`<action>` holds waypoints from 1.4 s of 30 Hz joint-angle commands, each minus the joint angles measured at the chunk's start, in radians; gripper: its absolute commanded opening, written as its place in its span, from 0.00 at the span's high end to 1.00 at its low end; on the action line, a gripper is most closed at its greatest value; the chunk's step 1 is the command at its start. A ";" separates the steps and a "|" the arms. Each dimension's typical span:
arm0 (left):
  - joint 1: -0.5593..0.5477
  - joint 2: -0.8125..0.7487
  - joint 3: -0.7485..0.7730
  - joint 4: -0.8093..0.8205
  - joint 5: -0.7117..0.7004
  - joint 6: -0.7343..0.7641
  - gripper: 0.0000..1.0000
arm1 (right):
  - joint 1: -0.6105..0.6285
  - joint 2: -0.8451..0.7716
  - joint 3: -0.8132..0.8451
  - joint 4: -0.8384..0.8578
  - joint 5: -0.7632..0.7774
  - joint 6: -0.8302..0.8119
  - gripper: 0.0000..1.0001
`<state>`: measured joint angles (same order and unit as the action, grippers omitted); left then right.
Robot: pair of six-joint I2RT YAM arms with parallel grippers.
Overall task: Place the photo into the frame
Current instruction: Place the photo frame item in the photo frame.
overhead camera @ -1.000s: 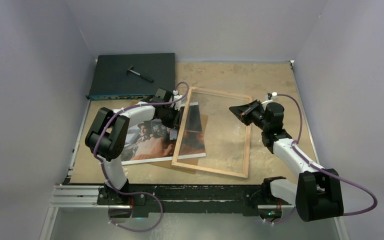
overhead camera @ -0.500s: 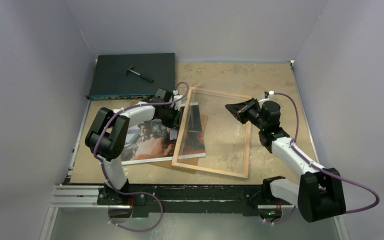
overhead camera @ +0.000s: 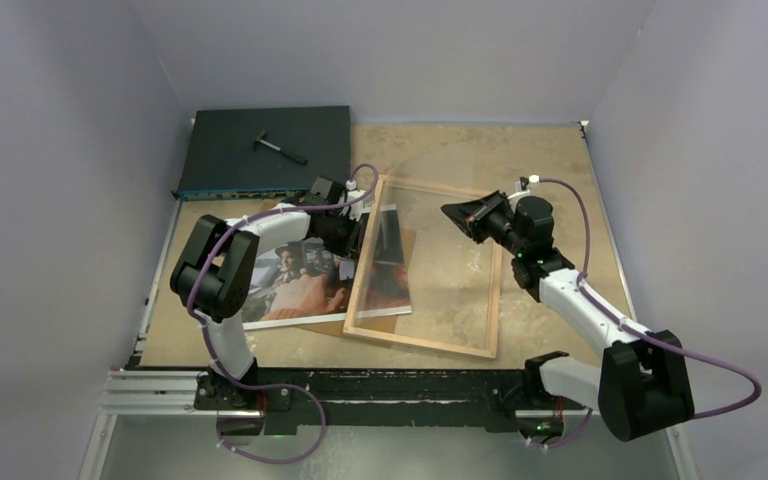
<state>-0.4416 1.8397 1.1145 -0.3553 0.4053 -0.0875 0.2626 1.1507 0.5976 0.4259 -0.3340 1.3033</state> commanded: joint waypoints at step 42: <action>-0.017 -0.024 -0.011 0.034 0.061 -0.004 1.00 | 0.055 0.111 0.259 -0.561 0.229 -0.416 0.25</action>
<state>-0.4404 1.8397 1.1145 -0.3580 0.4007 -0.0879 0.2962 1.2510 0.7956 -0.0566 -0.1417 0.9543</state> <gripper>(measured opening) 0.002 0.710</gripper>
